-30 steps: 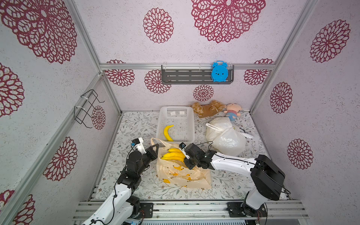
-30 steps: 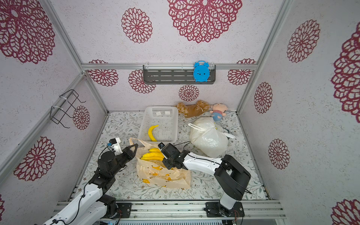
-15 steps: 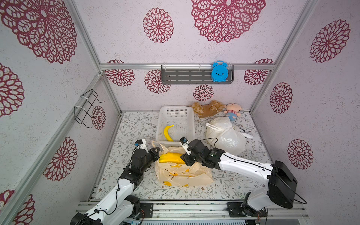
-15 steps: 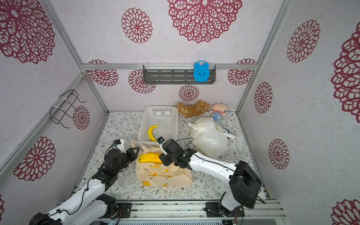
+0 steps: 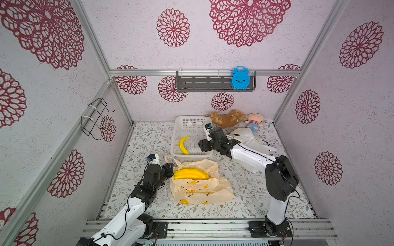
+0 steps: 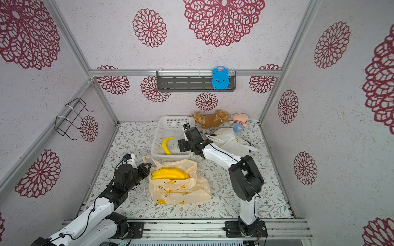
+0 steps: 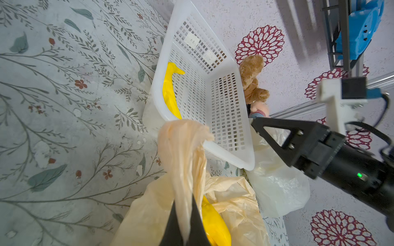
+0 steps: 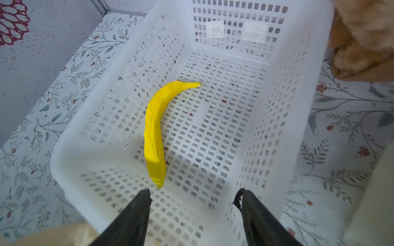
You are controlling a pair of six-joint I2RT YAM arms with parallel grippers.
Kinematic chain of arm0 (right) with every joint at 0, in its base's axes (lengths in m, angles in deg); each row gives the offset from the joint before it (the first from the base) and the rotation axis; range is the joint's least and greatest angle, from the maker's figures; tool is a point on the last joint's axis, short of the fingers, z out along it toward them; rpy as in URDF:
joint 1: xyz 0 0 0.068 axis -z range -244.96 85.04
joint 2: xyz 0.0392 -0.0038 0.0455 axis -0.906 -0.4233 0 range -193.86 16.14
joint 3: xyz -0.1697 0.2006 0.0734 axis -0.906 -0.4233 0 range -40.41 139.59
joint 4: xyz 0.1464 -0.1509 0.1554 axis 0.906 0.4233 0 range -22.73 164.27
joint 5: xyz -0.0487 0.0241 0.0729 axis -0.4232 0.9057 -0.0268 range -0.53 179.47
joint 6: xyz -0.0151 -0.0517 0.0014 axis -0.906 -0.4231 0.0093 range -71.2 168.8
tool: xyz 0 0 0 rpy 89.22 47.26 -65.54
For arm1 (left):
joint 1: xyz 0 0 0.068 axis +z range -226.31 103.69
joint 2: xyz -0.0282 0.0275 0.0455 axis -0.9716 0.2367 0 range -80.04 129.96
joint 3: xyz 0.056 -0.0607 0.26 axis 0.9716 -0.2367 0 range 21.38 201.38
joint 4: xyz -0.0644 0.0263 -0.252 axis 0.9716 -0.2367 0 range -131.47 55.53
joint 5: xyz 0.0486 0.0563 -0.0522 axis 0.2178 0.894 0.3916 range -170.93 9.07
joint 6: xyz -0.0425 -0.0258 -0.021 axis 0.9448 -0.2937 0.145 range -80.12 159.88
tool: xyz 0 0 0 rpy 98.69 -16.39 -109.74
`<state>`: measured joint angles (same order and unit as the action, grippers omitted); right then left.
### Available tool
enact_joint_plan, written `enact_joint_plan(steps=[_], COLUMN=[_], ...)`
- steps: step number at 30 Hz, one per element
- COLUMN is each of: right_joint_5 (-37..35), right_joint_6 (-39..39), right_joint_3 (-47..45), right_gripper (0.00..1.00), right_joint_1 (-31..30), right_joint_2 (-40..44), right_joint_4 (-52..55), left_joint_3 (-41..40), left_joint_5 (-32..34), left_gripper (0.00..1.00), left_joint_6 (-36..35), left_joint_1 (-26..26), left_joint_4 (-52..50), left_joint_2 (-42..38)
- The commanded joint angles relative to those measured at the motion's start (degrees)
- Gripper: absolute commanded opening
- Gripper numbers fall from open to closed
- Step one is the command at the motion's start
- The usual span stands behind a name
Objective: Place the banana into a plastic bag & tie a knot
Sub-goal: Pick up the banana from the basket.
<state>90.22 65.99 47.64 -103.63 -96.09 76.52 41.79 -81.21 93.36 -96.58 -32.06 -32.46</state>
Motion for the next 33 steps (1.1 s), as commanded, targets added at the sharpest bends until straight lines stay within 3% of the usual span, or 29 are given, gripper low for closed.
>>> enact_joint_plan(steps=[1,7,13,25,28,33], right_joint_5=[4.7,12.7,13.1,-6.0,-4.3,-3.1], right_joint_6=[-0.5,-2.9,-4.4,-8.3,-8.1,-8.0], right_joint_3=[10.6,30.7,38.1,47.8,47.6,47.5], right_gripper=[0.71,0.72,0.79,0.82,0.73,0.41], right_joint_1=[0.0,-0.4,-2.5,-5.9,-5.9,-5.9], right_joint_2=[-7.5,-23.3,-30.5,-40.2,-39.9,-37.8], right_joint_4=[4.1,13.3,16.2,24.8,24.3,23.7], left_joint_3=[1.2,2.6,2.7,1.6,1.3,1.1], left_joint_5=[1.8,3.4,2.9,2.4,2.6,2.4], left_gripper=[0.00,0.00,0.00,0.00,0.00,0.00], left_joint_6=[-1.5,-2.8,-2.6,-3.6,-3.5,-3.5], left_joint_1=[-0.4,-0.5,-0.5,-0.4,-0.4,-0.4], left_joint_4=[-3.3,-6.6,-6.3,-4.3,-3.5,-2.5], left_joint_2=[-2.3,-4.4,-4.7,-4.8,-4.4,-3.6])
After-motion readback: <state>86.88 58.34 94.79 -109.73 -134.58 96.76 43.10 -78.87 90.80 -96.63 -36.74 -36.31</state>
